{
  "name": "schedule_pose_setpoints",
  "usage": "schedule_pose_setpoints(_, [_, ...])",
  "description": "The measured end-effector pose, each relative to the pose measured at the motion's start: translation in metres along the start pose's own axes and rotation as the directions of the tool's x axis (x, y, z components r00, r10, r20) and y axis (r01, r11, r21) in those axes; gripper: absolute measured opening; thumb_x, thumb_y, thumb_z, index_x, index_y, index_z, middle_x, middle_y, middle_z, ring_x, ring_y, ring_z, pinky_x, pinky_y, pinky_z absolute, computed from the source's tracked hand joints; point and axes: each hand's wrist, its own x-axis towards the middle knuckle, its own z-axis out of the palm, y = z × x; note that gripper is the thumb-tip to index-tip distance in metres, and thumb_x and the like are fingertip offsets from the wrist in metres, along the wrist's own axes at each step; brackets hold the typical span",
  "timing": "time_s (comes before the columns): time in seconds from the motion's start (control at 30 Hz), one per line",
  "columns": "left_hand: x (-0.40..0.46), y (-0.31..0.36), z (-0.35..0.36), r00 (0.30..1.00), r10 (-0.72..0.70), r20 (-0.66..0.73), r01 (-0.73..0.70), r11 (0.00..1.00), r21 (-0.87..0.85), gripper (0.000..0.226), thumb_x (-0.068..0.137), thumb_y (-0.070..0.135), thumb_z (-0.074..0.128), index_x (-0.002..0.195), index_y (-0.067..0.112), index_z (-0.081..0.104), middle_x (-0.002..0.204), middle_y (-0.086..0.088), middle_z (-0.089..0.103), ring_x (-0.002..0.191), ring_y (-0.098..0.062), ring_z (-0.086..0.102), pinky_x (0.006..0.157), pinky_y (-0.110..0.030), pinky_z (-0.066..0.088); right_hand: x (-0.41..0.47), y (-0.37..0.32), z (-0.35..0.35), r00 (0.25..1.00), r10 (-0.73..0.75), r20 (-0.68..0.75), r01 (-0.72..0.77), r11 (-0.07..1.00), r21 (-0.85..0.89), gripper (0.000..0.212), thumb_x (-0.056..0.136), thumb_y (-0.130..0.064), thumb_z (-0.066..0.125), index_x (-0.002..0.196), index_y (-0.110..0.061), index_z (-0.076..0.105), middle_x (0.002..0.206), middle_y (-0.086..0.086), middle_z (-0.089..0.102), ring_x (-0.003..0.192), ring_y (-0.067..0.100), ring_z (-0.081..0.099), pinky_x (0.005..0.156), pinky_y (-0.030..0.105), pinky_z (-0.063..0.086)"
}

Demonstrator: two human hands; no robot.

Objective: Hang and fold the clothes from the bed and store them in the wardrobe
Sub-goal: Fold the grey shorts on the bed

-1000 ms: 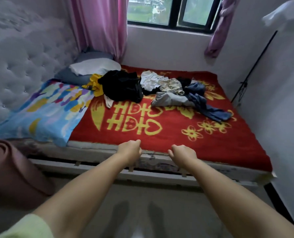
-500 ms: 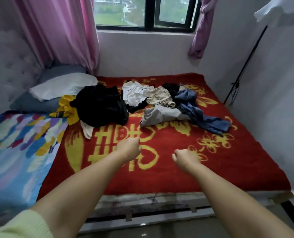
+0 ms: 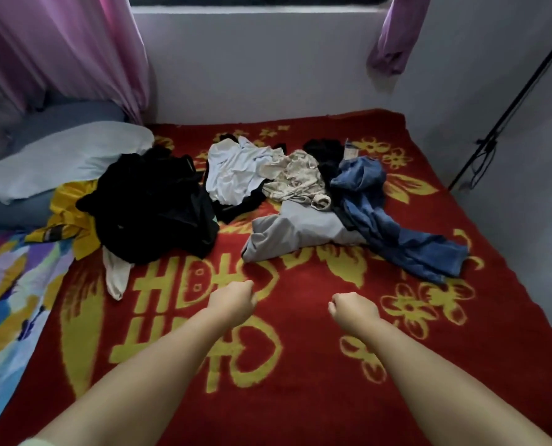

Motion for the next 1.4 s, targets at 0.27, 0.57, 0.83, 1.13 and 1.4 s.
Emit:
schedule_pose_setpoints(0.27, [0.116,0.012,0.028,0.994,-0.095,0.049,0.098,0.994,-0.049,0.029,0.095,0.024,0.039,0.122,0.017,0.046,0.114,-0.004,0.059,0.095,-0.027,0.060,0.066,-0.032,0.044,0.144,0.027,-0.005,0.998,-0.029,0.058,0.032,0.999,-0.036,0.030,0.098,-0.032,0.036,0.109,-0.015,0.059,0.111,0.006,0.064,0.100,0.028,0.061,0.070,0.030,0.041])
schedule_pose_setpoints(0.57, [0.294,-0.015,0.074,0.965,-0.261,-0.035,0.248,0.947,-0.206,0.088,0.090,0.043,0.059,0.152,0.020,0.002,0.157,-0.009,0.011,0.144,-0.026,0.016,0.108,-0.041,0.034,0.325,0.036,0.015,0.993,-0.107,-0.059,0.091,0.970,-0.225,0.064,0.094,-0.026,0.051,0.150,-0.019,0.019,0.157,0.012,0.016,0.146,0.025,0.014,0.113,0.039,0.023])
schedule_pose_setpoints(0.83, [0.329,-0.038,0.128,0.920,-0.375,-0.114,0.246,0.779,-0.577,0.005,0.093,0.014,0.042,0.095,0.017,0.046,0.094,-0.007,0.059,0.083,-0.026,0.056,0.072,-0.039,0.045,0.379,0.034,0.043,0.992,-0.120,-0.036,0.102,0.940,-0.326,0.022,0.093,-0.007,0.041,0.112,-0.010,0.051,0.112,0.013,0.062,0.103,0.031,0.059,0.073,0.034,0.037])
schedule_pose_setpoints(1.13, [0.242,-0.063,0.090,0.898,-0.396,-0.191,0.152,0.687,-0.710,0.015,0.098,0.014,0.043,0.092,0.008,0.056,0.084,-0.005,0.060,0.080,-0.023,0.053,0.067,-0.033,0.035,0.307,0.026,-0.009,0.970,-0.228,0.088,0.242,0.948,-0.209,0.019,0.094,-0.019,0.046,0.104,-0.013,0.062,0.112,0.012,0.065,0.104,0.031,0.058,0.068,0.031,0.033])
schedule_pose_setpoints(1.4, [0.145,-0.101,-0.035,0.830,-0.430,-0.355,0.094,0.736,-0.671,0.033,0.093,0.030,0.055,0.070,0.006,0.055,0.064,-0.009,0.055,0.067,-0.025,0.051,0.055,-0.032,0.034,0.196,-0.024,-0.088,0.950,-0.277,0.143,0.243,0.945,0.218,0.029,0.101,-0.025,0.038,0.111,-0.009,0.059,0.121,0.013,0.060,0.115,0.029,0.053,0.089,0.033,0.040])
